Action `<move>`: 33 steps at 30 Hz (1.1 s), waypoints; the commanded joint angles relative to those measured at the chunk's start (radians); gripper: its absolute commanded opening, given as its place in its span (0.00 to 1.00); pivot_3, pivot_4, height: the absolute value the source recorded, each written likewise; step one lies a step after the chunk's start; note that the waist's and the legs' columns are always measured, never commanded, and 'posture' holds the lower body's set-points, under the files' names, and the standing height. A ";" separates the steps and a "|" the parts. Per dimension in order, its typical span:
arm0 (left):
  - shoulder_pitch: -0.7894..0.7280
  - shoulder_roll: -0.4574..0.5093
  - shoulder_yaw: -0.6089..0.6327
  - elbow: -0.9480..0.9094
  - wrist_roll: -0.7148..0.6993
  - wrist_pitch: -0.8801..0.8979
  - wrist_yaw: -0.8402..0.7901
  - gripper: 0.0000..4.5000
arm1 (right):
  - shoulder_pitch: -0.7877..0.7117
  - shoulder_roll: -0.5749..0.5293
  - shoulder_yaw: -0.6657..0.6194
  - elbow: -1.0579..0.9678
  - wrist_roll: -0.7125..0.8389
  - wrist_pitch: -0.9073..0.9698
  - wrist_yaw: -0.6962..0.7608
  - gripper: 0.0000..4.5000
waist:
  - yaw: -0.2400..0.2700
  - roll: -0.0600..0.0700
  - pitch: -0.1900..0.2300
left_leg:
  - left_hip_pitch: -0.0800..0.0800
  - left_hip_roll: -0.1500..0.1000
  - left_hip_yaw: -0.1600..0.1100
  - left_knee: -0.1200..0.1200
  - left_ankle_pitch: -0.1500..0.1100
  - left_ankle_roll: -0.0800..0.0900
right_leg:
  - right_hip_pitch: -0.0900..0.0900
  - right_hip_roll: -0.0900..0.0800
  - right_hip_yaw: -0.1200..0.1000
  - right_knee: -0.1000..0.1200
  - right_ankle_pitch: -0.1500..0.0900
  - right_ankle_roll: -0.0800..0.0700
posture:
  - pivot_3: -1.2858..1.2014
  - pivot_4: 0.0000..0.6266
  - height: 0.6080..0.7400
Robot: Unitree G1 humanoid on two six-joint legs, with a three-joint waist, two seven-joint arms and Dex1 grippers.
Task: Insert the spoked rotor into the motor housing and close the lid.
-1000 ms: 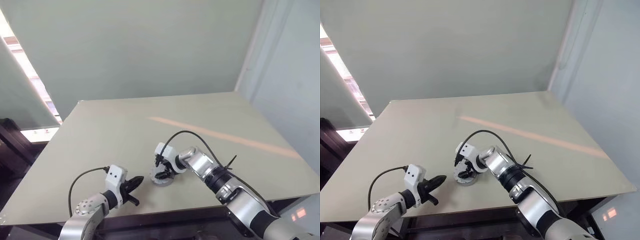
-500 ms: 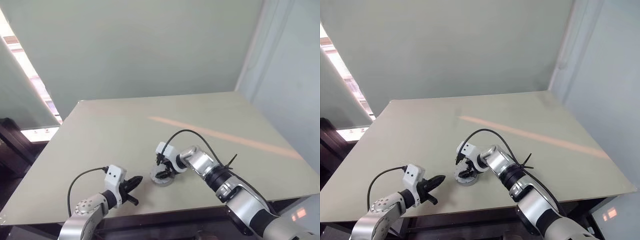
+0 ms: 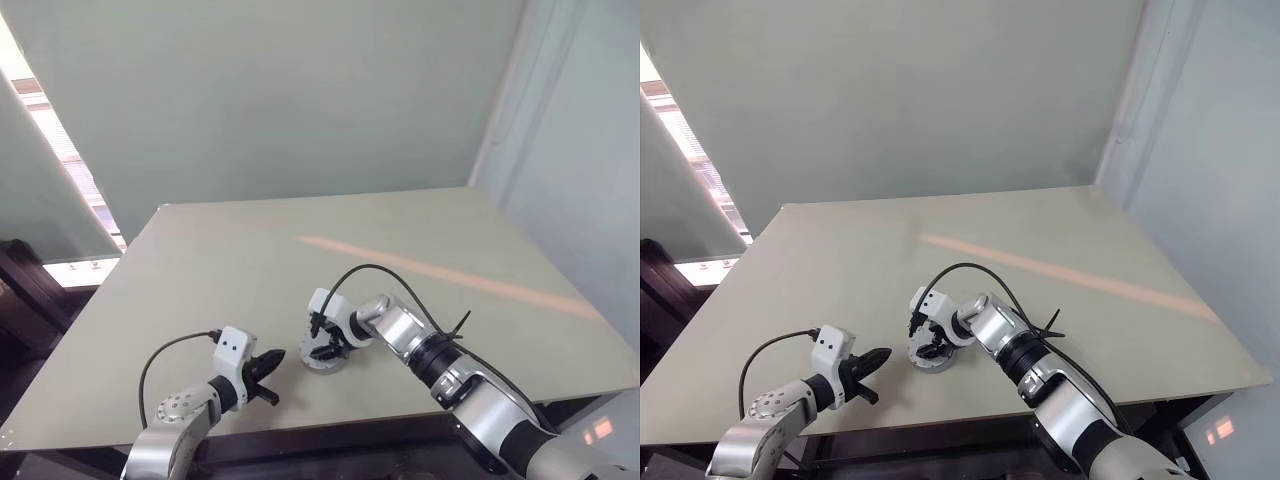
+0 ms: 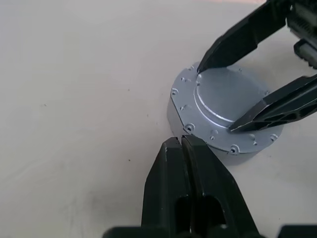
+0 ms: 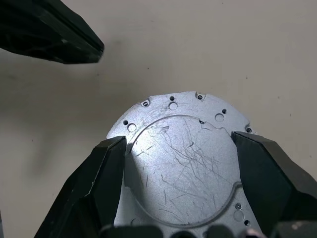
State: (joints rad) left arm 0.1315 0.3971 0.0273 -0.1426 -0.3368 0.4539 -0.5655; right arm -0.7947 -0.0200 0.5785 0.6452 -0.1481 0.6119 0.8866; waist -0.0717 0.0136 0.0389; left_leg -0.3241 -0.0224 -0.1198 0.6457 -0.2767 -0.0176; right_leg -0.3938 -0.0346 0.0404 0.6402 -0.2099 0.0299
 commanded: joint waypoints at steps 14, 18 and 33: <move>-0.021 -0.026 0.120 0.006 -0.093 0.033 0.015 0.00 | 0.006 -0.052 0.033 0.069 -0.013 0.075 0.146 0.71 | 0.001 0.000 0.000 | -0.002 -0.004 -0.002 -0.002 -0.002 0.003 | -0.001 -0.003 0.000 -0.001 -0.006 0.006 | 0.52 0.00 1.00; -0.021 -0.027 0.123 0.004 -0.093 0.040 0.015 0.00 | 0.005 -0.062 0.051 0.062 -0.014 0.089 0.204 0.71 | 0.004 0.000 0.000 | -0.002 -0.004 -0.002 -0.002 -0.008 0.004 | -0.001 -0.004 0.000 -0.001 -0.010 0.008 | 0.52 0.00 1.00; -0.023 -0.029 0.110 0.006 -0.086 0.047 0.008 0.00 | 0.063 -0.103 0.089 -0.061 -0.023 0.088 0.278 0.71 | 0.022 0.000 0.000 | -0.002 -0.005 -0.002 -0.002 -0.019 0.006 | 0.000 -0.005 0.000 -0.001 -0.019 0.007 | 0.52 0.00 1.00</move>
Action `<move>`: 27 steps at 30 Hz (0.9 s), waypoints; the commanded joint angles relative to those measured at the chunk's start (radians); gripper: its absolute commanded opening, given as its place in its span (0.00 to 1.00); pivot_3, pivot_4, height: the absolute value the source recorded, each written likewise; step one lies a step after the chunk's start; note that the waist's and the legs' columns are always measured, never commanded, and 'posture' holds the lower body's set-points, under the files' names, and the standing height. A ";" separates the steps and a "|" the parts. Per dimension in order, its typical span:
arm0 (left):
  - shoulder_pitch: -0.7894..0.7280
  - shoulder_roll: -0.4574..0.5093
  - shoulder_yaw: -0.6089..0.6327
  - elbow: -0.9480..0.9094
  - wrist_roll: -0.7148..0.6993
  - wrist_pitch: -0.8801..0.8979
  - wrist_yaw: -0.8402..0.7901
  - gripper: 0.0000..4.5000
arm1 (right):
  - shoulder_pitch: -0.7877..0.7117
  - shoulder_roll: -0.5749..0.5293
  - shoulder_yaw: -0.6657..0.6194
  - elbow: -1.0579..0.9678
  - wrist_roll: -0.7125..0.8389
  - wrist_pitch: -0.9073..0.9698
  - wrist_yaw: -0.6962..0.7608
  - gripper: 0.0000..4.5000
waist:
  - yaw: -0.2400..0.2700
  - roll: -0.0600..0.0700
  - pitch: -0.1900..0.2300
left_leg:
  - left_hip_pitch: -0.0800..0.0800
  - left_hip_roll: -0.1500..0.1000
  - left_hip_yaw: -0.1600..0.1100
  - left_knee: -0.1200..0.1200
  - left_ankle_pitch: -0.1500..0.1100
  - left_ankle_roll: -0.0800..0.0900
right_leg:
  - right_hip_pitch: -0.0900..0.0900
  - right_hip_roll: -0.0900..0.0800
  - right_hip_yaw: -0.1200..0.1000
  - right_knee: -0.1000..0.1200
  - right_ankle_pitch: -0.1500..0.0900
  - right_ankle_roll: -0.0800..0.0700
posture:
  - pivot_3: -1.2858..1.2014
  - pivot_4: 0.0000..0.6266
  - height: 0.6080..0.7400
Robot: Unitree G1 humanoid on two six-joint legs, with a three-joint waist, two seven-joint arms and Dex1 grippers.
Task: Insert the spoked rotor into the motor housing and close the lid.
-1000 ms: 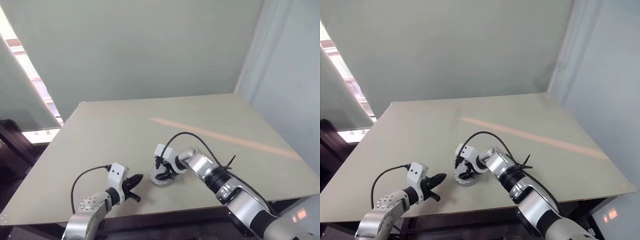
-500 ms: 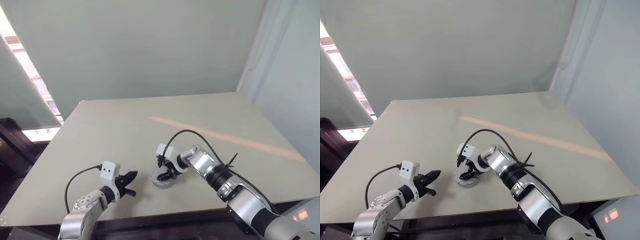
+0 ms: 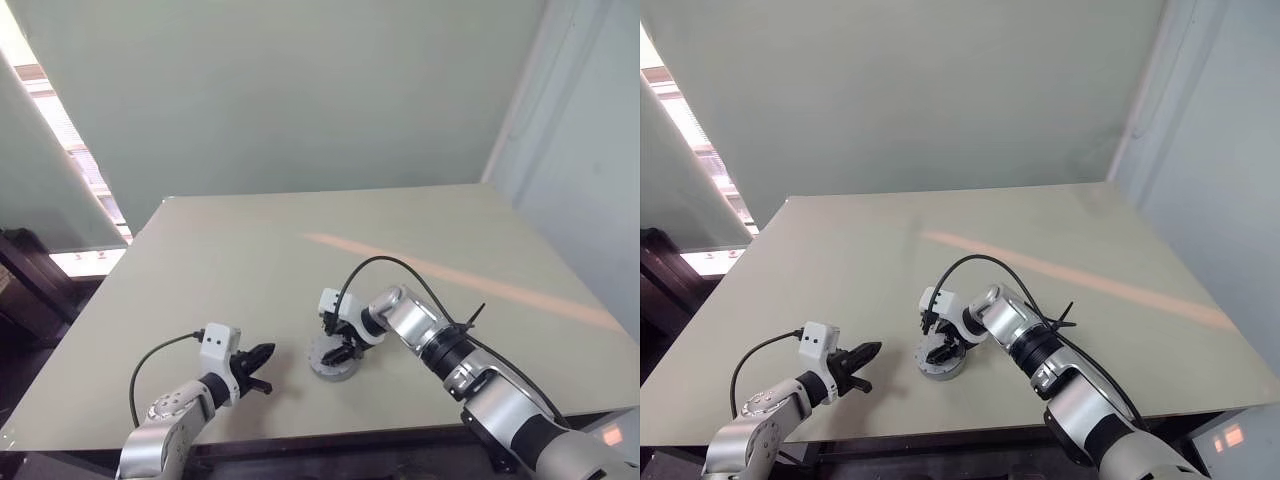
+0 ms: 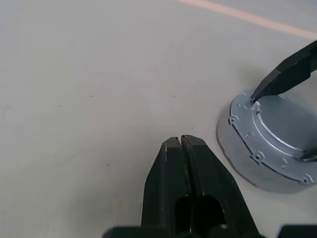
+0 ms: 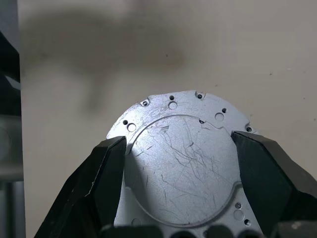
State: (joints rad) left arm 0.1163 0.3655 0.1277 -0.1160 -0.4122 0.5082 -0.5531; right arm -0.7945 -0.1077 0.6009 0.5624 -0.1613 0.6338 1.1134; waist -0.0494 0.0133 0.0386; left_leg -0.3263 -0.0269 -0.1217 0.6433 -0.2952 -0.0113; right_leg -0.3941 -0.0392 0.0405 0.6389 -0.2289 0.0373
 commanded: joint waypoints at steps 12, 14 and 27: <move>-0.002 0.002 -0.007 -0.026 -0.004 -0.007 -0.011 0.00 | 0.151 0.001 0.024 -0.058 -0.027 0.056 -0.096 0.71 | -0.001 -0.001 -0.001 | 0.002 0.002 0.000 0.000 -0.003 -0.001 | 0.001 0.001 0.000 0.001 -0.003 -0.002 | 0.52 0.00 1.00; -0.006 0.003 -0.016 -0.026 0.001 -0.007 -0.012 0.00 | 0.164 0.000 0.029 -0.061 -0.035 0.055 -0.110 0.71 | -0.002 -0.001 -0.001 | 0.003 0.003 0.000 0.000 -0.002 -0.002 | 0.001 0.003 -0.001 0.002 -0.003 -0.002 | 0.52 0.00 1.00; -0.112 -0.027 -0.165 0.056 0.097 -0.053 -0.027 0.00 | 0.175 -0.023 0.059 -0.077 -0.047 0.086 -0.108 0.71 | -0.001 0.000 -0.007 | 0.005 0.004 0.000 0.001 -0.002 -0.003 | 0.003 0.005 -0.001 0.003 -0.003 -0.002 | 0.52 0.00 1.00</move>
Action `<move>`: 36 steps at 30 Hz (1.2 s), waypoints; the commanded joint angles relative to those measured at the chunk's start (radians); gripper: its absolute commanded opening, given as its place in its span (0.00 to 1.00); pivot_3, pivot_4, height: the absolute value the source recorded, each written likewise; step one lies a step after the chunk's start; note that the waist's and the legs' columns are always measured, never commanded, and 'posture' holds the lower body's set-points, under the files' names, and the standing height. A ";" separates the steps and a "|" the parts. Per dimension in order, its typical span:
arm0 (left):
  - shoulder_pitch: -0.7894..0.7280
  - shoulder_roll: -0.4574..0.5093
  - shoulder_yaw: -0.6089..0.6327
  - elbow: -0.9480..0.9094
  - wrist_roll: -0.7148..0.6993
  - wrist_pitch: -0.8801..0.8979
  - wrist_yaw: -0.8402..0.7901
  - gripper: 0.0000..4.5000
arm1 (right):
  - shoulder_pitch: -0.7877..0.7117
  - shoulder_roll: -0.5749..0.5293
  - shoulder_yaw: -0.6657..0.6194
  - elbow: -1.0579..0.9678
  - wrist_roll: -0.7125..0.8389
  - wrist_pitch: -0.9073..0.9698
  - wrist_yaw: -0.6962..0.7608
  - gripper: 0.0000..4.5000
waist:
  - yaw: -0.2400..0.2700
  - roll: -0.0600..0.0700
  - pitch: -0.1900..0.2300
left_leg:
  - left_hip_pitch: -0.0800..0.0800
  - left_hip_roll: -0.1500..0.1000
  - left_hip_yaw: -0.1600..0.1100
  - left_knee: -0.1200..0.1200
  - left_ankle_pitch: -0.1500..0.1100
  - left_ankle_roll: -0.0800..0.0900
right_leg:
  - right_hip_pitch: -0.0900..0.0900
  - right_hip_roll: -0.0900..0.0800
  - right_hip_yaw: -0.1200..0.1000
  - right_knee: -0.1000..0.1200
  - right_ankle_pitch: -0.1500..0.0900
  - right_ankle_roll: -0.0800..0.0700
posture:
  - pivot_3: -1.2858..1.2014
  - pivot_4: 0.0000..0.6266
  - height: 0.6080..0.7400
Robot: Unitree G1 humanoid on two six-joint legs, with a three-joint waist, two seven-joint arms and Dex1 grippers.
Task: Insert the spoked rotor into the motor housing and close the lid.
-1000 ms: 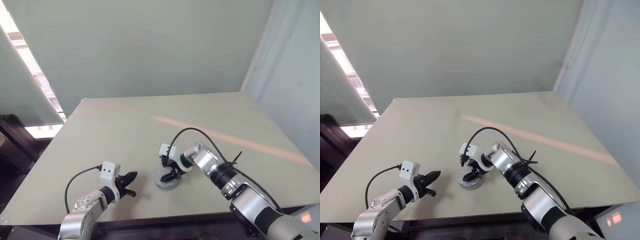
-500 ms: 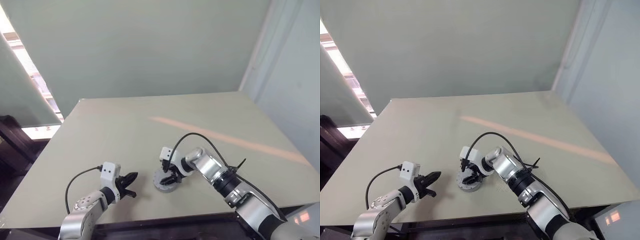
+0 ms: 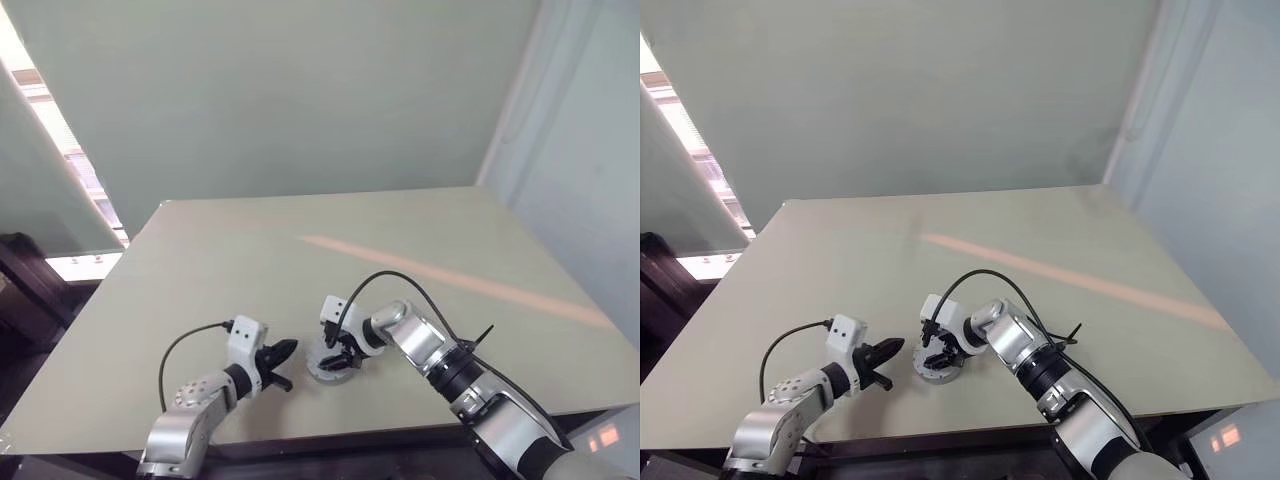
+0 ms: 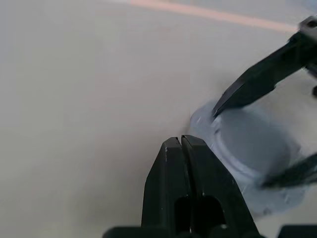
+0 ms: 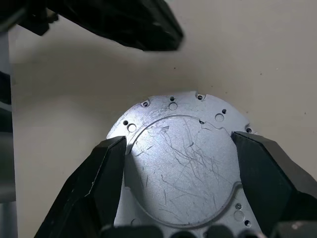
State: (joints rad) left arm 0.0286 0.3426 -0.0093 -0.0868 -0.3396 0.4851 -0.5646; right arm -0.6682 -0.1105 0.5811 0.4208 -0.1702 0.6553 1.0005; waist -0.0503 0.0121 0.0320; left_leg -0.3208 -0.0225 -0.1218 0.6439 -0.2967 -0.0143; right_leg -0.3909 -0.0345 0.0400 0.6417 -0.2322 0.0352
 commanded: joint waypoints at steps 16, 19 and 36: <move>-0.034 0.014 -0.178 0.151 0.135 -0.073 -0.093 0.00 | 0.030 -0.035 0.076 0.076 -0.039 0.078 0.002 0.71 | 0.001 0.008 -0.012 | 0.000 -0.002 -0.001 0.000 0.000 0.000 | 0.000 -0.002 0.000 -0.001 0.000 0.000 | 0.52 0.00 1.00; -0.039 0.028 -0.204 0.174 0.169 -0.096 -0.104 0.00 | 0.028 -0.033 0.070 0.079 -0.036 0.076 -0.003 0.71 | 0.001 0.009 -0.014 | 0.000 -0.003 -0.001 0.000 0.000 0.000 | 0.001 -0.002 0.000 -0.001 0.000 0.000 | 0.52 0.00 1.00; -0.059 0.028 -0.228 0.205 0.218 -0.110 -0.112 0.00 | -0.008 0.010 -0.165 -0.002 0.158 0.213 -0.015 1.00 | 0.001 0.011 -0.015 | 0.001 -0.003 -0.002 0.001 0.000 0.001 | 0.002 -0.002 -0.001 0.000 0.000 0.001 | 0.52 0.00 1.00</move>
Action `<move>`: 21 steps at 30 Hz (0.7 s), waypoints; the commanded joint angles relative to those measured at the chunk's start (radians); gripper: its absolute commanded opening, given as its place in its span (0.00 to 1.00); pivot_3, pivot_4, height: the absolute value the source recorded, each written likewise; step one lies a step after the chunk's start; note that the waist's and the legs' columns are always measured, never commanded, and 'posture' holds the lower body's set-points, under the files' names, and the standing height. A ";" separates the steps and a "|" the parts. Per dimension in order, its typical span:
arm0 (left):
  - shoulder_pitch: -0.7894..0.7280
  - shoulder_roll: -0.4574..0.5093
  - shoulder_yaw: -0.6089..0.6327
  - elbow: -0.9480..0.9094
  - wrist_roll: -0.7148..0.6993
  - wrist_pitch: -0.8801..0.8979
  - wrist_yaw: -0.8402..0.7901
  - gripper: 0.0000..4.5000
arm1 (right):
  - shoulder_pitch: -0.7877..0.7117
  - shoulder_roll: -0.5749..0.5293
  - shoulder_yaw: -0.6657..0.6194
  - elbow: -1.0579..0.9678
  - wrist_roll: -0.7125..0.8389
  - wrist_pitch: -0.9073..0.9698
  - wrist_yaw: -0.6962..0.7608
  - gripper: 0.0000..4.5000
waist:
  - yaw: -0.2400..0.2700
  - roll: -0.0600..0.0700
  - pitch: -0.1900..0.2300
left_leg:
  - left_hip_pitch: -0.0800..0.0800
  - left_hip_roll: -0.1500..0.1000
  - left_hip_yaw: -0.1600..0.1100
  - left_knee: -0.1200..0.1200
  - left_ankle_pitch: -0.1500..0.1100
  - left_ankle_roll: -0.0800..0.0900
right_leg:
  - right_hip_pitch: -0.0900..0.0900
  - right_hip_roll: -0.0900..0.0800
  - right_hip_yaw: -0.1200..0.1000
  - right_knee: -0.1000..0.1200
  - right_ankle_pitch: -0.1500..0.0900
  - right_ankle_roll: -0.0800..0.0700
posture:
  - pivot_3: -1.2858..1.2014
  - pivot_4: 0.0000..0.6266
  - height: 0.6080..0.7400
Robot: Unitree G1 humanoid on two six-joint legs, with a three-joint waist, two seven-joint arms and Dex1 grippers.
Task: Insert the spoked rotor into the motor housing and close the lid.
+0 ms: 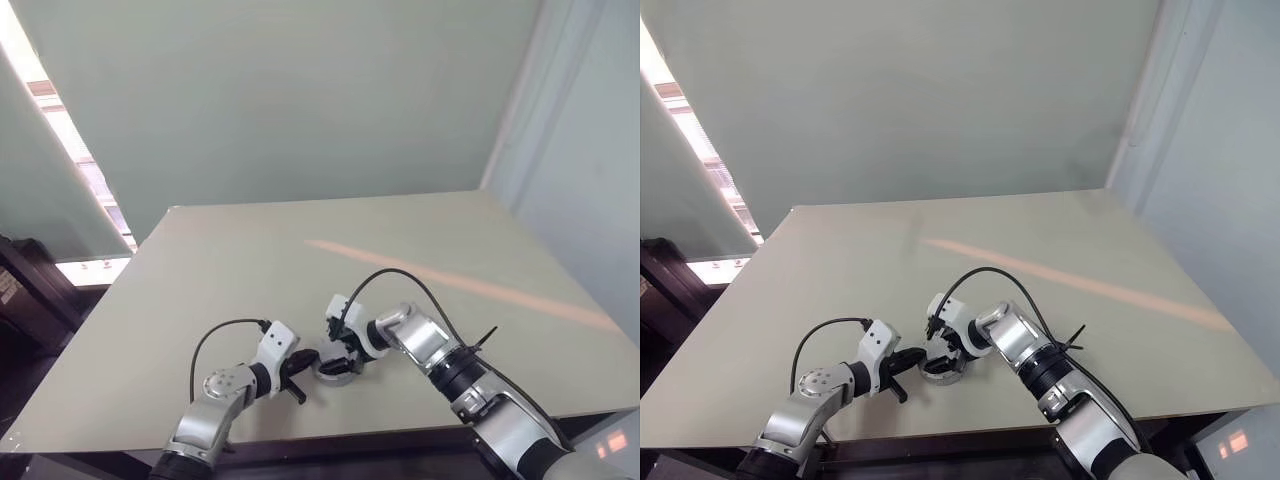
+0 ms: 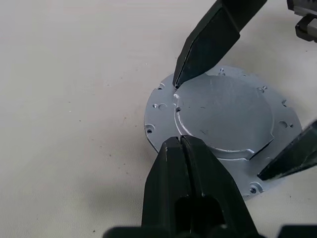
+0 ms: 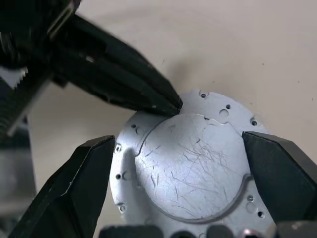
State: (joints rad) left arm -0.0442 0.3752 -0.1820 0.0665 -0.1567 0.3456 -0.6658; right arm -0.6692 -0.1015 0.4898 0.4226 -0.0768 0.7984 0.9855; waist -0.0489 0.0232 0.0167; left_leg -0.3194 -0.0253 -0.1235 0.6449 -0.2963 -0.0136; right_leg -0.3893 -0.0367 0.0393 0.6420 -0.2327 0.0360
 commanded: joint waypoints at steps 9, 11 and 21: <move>0.003 -0.010 -0.058 0.059 0.043 0.029 -0.016 0.00 | -0.068 0.011 -0.392 0.040 0.246 0.250 -0.158 1.00 | 0.000 0.000 0.002 | -0.003 -0.001 -0.001 0.000 0.000 0.001 | -0.001 0.000 0.000 0.000 0.000 0.000 | 0.52 0.00 1.00; 0.000 -0.011 -0.057 0.062 0.045 0.028 -0.018 0.00 | -0.084 0.014 -0.466 0.078 0.271 0.290 -0.218 1.00 | 0.000 0.000 0.002 | -0.003 -0.001 0.000 0.000 0.000 0.001 | -0.001 0.000 0.000 0.000 0.000 0.000 | 0.52 0.00 1.00; -0.005 -0.010 -0.058 0.057 0.055 0.027 -0.028 0.00 | -0.061 0.001 -0.655 0.197 0.383 0.436 -0.341 1.00 | 0.001 0.002 0.003 | -0.004 -0.001 0.000 0.000 0.001 0.002 | 0.000 0.000 0.001 0.000 0.000 0.000 | 0.52 0.00 1.00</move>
State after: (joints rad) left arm -0.0594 0.3722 -0.1835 0.0776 -0.1305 0.3416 -0.6831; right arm -0.7239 -0.1016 -0.1423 0.6209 0.2702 1.2204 0.6515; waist -0.0477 0.0247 0.0194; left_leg -0.3236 -0.0266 -0.1234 0.6450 -0.2953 -0.0117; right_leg -0.3896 -0.0367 0.0401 0.6417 -0.2326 0.0360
